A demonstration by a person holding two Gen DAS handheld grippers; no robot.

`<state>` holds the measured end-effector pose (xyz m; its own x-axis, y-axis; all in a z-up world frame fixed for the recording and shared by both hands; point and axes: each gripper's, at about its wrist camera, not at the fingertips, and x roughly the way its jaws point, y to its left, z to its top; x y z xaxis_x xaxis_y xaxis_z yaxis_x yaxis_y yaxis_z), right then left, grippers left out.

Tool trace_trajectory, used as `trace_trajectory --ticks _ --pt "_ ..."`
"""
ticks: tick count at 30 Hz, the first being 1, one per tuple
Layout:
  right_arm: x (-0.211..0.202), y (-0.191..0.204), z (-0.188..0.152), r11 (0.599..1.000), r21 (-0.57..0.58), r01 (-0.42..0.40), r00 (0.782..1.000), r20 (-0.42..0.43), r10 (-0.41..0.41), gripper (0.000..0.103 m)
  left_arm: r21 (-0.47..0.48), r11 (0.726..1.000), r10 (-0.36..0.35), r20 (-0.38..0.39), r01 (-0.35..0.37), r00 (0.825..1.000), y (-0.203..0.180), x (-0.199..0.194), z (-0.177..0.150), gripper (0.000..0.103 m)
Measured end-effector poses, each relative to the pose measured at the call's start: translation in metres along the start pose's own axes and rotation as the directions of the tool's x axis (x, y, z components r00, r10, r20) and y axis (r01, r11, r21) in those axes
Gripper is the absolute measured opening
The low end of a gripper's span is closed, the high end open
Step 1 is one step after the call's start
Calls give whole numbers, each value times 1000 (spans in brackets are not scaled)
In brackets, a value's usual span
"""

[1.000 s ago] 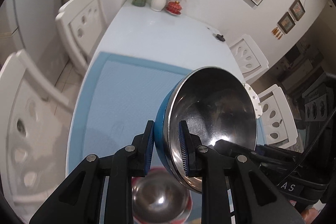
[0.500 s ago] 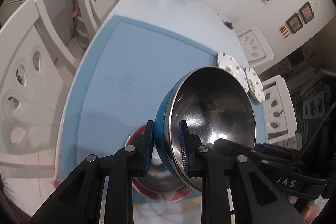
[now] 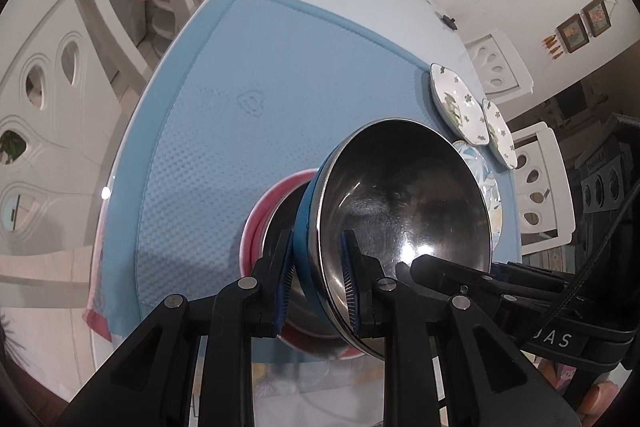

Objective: Organize plates and bowls
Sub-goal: 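Lift the blue steel bowl and carry it over the bowl stack, then lower the blue steel bowl into the magenta bowl and release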

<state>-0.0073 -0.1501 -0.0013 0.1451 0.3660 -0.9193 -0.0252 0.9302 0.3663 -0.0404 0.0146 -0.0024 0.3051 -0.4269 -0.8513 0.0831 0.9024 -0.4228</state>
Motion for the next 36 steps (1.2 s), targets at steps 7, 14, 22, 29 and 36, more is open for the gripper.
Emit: trace_trajectory --ticks 7,14,22,29,36 --pt "12 0 -2 1000 12 9 999 -31 -9 27 6 1000 7 -32 -7 999 4 9 -6 19" --pt "23 0 -3 1000 28 7 999 -49 -6 27 40 998 52 -47 -50 998 1 16 -9 22" --pt "24 -1 -6 1000 26 14 999 -45 -13 27 63 993 99 -53 -96 994 1 19 -12 22" --pt "16 0 -9 1000 17 -3 1000 -26 4 27 69 984 165 -2 -164 986 6 3 -8 33" --pt "14 -1 -11 1000 8 -5 1000 -29 5 27 27 987 157 -20 -156 987 19 4 -10 33"
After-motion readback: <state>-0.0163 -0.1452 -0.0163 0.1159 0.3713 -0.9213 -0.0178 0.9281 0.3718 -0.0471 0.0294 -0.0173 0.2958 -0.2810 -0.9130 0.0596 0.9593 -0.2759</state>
